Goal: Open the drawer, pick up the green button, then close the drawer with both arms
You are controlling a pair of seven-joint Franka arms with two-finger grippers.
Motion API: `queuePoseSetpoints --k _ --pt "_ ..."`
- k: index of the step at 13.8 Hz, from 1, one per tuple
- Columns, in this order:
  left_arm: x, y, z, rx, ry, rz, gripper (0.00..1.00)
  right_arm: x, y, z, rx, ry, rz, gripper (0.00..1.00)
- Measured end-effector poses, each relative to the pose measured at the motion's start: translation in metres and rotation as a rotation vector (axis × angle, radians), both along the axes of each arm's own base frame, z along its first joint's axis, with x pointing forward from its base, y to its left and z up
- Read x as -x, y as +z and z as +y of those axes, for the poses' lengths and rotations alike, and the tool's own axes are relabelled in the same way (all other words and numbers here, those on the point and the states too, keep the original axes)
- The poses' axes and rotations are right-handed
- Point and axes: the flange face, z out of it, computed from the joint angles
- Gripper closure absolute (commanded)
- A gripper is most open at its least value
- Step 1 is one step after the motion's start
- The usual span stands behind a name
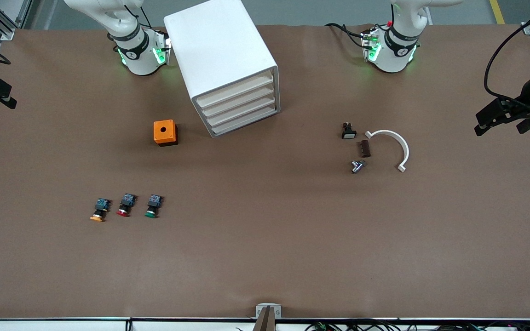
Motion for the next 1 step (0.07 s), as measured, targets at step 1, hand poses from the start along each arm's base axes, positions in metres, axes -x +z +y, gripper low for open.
queuePoseSetpoints --k 1 --pt "0.0000 0.0000 0.0000 0.000 0.000 0.000 0.01 0.0000 0.0000 -0.0001 0.000 0.000 0.000 0.00"
